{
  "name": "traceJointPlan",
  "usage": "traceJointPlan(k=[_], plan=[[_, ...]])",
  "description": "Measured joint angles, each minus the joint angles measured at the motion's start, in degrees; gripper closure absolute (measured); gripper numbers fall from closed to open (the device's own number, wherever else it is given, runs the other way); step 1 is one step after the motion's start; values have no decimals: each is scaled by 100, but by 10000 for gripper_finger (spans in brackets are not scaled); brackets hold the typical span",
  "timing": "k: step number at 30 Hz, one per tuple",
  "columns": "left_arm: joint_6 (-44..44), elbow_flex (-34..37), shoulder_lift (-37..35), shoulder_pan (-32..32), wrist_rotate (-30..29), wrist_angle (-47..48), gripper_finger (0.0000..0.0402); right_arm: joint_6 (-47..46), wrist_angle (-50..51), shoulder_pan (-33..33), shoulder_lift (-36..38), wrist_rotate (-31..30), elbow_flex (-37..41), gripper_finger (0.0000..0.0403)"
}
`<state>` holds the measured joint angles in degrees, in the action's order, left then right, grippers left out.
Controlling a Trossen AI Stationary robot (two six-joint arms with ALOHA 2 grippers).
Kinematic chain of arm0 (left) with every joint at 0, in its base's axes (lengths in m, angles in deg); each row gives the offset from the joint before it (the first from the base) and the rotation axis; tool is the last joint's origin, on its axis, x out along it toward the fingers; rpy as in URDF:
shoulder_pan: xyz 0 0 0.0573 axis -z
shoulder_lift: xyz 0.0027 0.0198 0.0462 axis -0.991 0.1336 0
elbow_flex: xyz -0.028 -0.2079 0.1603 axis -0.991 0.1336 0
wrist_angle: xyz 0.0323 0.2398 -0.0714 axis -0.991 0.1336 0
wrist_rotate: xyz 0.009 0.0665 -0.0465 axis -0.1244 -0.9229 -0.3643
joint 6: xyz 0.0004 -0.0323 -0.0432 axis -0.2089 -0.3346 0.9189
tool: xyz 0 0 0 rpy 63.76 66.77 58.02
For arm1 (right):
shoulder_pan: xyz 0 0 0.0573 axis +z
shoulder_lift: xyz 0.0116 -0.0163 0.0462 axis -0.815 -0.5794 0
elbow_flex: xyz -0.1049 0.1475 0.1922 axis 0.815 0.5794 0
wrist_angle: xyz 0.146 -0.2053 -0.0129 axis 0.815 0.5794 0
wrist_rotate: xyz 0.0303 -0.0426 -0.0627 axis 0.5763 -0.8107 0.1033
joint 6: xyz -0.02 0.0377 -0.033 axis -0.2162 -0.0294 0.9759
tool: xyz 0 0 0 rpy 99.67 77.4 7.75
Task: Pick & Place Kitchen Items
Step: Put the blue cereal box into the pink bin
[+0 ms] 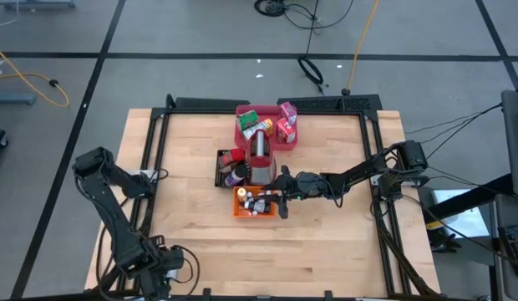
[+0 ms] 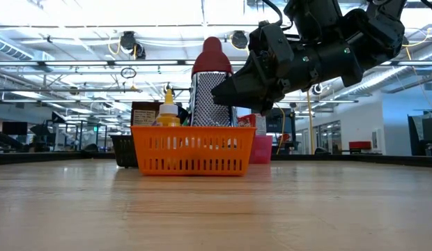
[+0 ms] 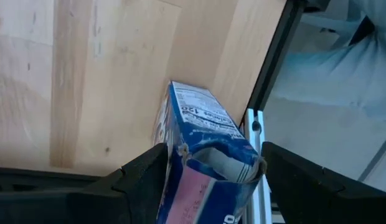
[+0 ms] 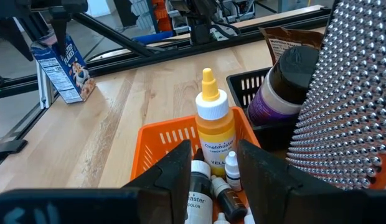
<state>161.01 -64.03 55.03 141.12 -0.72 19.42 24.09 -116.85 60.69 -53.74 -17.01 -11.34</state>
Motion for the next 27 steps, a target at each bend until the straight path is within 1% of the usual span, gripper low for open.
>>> traceJointPlan(k=[6, 11, 14, 17, 23, 27], plan=[[346, 83, -2, 115, 43, 254, 145, 0, 0, -1, 0, 0, 0, 284], [479, 83, -2, 115, 42, 218, 146, 1, 0, 0, 0, 0, 0, 282], [485, 83, -2, 113, 12, 219, 163, 0, 0, 0, 0, 0, 0, 283], [470, 83, -2, 115, -8, 215, 203, 0, 0, 0, 0, 0, 0, 284], [428, 83, -2, 0, -74, 213, 310, 0, 2, 0, 0, 0, 0, 285], [157, 85, -57, -206, -105, 213, 376, 6, 2, 0, 0, 0, 0, 288]])
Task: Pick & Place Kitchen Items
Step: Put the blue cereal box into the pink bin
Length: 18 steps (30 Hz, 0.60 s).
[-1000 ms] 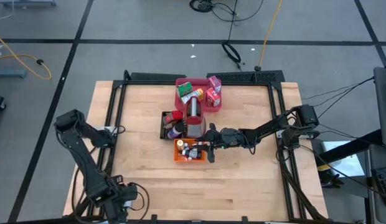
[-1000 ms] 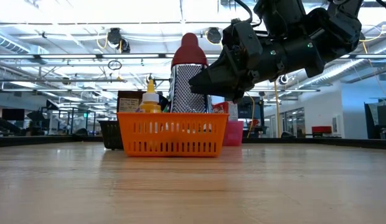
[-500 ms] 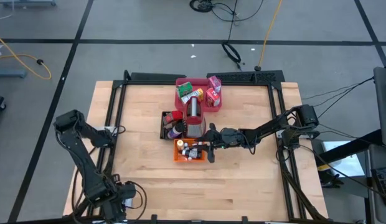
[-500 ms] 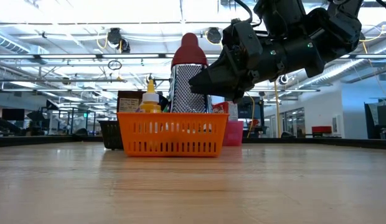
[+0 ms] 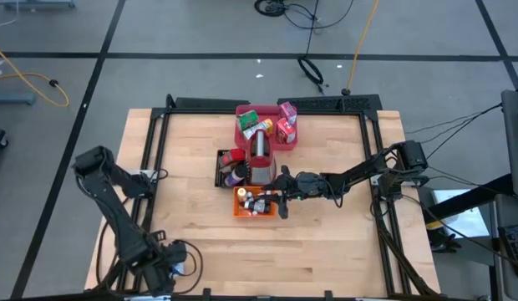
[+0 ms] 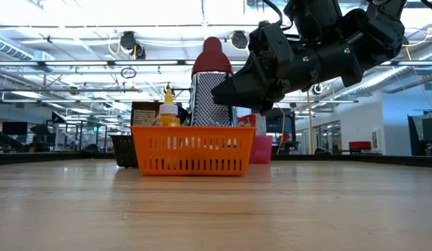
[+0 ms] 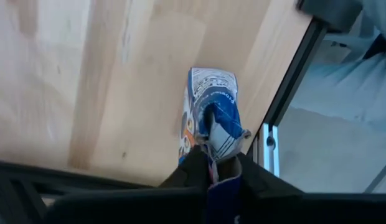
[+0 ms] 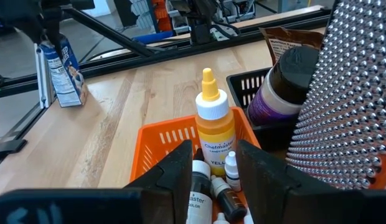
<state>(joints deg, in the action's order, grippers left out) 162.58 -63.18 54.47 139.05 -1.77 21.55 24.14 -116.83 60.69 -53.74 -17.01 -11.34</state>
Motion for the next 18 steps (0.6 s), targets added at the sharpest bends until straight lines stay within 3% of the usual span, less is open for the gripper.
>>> traceJointPlan(k=[2, 7, 13, 18], plan=[[-232, 0, -71, -121, -52, 4, 391, 54, 0, -1, 1, 0, 0, 288], [-641, 0, -374, -452, -310, 104, 378, 163, 0, -1, 2, 0, 0, 289], [-1077, 0, -847, -950, -352, 728, 396, 165, 0, -1, 4, 0, 0, 289], [-1433, 0, -1363, -1450, -642, 1288, 384, 163, 2, 1, 4, 8, 0, 291]])
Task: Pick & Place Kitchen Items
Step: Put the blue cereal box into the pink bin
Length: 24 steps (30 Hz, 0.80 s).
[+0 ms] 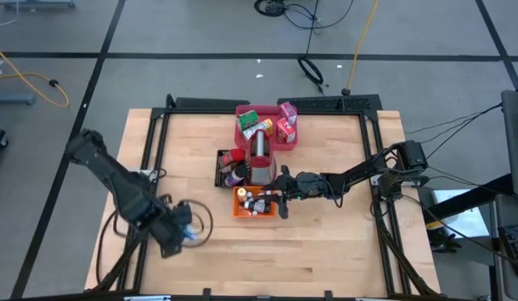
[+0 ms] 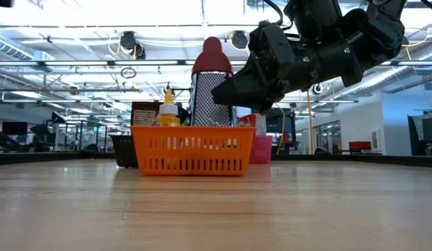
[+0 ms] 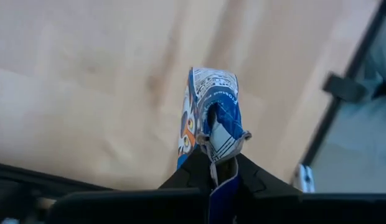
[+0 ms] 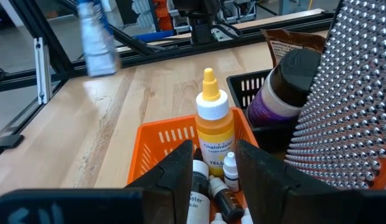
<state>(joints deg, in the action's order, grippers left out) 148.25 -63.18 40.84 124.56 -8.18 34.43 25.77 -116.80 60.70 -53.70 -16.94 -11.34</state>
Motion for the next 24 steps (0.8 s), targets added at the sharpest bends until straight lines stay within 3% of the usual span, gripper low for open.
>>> traceJointPlan(k=[12, 24], plan=[[-1215, 0, -1029, -1710, -658, 546, 388, -17, 31, 0, 2, 6, 0, 289], [-2875, 0, -1142, -3940, -1499, 452, 390, -22, 106, 0, 2, 8, 0, 289]])
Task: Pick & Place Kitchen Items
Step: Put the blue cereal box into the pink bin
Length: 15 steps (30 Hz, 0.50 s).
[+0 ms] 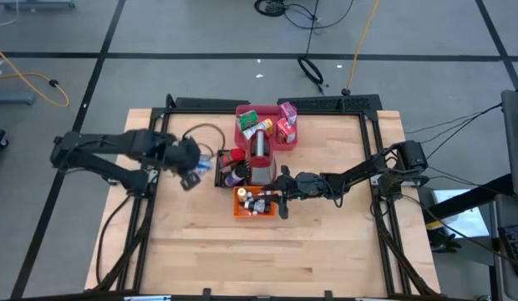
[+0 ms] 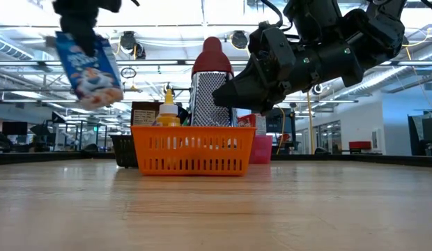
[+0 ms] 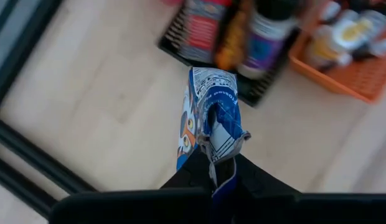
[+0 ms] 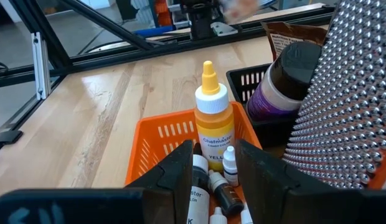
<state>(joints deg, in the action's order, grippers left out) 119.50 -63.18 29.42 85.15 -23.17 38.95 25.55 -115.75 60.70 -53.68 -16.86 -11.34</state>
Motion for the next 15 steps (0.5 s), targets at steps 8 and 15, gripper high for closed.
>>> traceJointPlan(k=[8, 15], plan=[[-1509, 0, 0, -1492, -19, -907, 391, 0, -1, 0, 0, -7, 0, 289], [-2238, 0, 14, -2397, -99, -1814, 397, 0, -3, 0, 0, -13, 0, 289]])
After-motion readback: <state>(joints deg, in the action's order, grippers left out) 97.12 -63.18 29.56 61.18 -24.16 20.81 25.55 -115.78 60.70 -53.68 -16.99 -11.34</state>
